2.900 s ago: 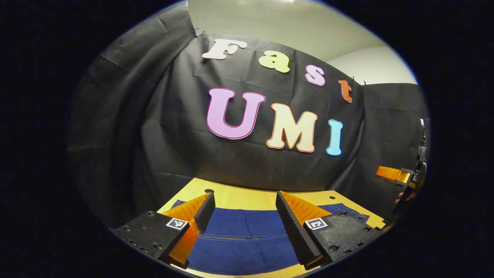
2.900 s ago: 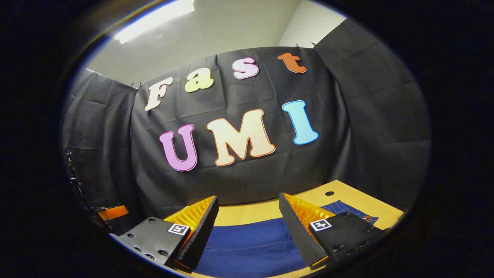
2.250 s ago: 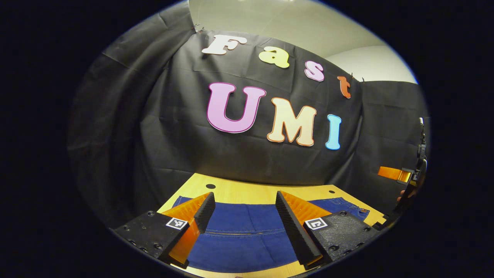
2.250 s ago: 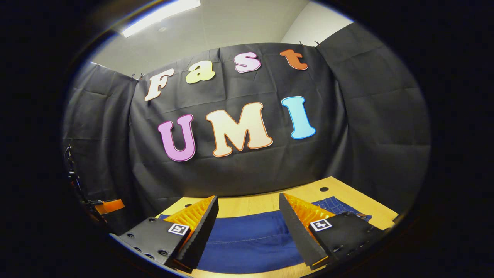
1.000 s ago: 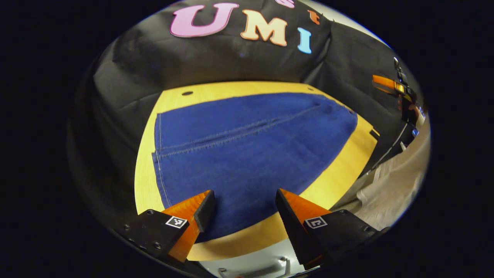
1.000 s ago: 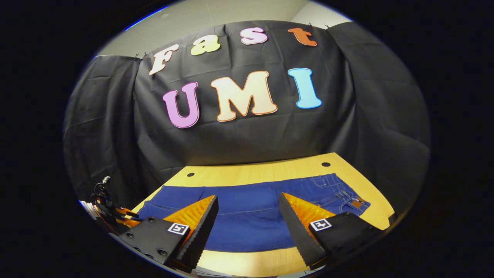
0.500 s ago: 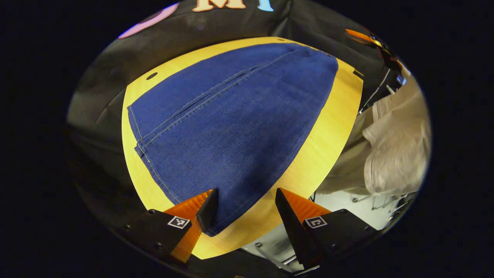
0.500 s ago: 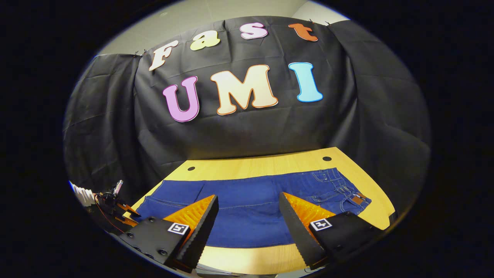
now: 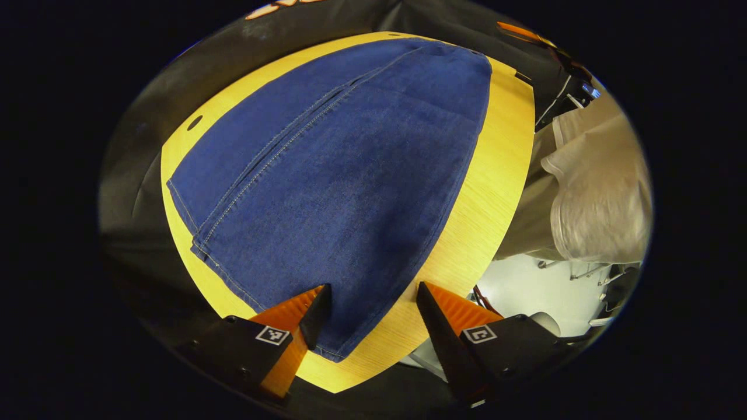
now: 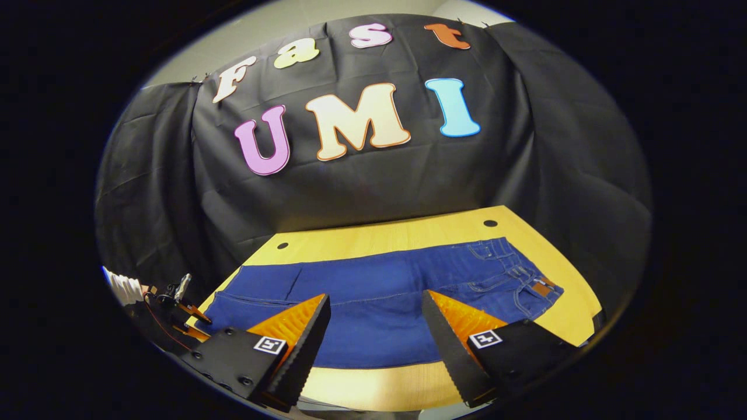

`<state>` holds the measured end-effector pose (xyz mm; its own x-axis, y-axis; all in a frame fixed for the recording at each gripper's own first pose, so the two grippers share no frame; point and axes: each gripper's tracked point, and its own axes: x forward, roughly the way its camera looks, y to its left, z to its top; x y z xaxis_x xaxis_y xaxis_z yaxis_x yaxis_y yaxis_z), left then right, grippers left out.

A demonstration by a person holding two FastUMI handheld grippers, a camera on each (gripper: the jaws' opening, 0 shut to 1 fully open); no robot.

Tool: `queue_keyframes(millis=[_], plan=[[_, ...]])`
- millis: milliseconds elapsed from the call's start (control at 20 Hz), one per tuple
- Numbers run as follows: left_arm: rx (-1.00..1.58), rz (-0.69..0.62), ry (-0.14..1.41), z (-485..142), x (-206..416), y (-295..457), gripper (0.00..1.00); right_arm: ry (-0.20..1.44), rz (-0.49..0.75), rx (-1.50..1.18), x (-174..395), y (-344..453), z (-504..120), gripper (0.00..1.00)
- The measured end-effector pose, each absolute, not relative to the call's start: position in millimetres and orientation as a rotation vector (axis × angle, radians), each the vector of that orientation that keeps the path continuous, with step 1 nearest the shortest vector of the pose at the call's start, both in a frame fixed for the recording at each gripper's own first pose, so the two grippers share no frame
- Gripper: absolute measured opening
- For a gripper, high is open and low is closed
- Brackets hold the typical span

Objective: Grasp the waist and the cuffs of the jeans and fold them to make the two legs overlap; first hold the waist and fold one-third of the jeans toward the cuffs, then hold the cuffs and fold the remaining one-third in the same direction to finish folding.

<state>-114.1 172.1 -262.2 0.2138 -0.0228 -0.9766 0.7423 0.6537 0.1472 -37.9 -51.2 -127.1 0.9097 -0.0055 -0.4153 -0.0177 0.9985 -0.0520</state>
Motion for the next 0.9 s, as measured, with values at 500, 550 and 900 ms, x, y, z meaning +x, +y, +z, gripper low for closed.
queue_keyframes(millis=[500, 550, 900], plan=[[0.759, -0.51, 1.376, -244.0, -83.8, 160.9, 0.12, 0.569, 0.12, -0.137, -12.7, -93.8, -156.7, 0.98], [0.755, -0.496, 1.396, -247.4, -87.9, 164.1, 0.02, 0.601, 0.131, -0.171, -12.6, -106.9, -162.3, 0.98], [0.726, -0.47, 1.496, -247.9, -86.5, 164.2, 0.0, 0.893, 0.251, -0.503, -25.1, -207.7, -213.9, 0.99]])
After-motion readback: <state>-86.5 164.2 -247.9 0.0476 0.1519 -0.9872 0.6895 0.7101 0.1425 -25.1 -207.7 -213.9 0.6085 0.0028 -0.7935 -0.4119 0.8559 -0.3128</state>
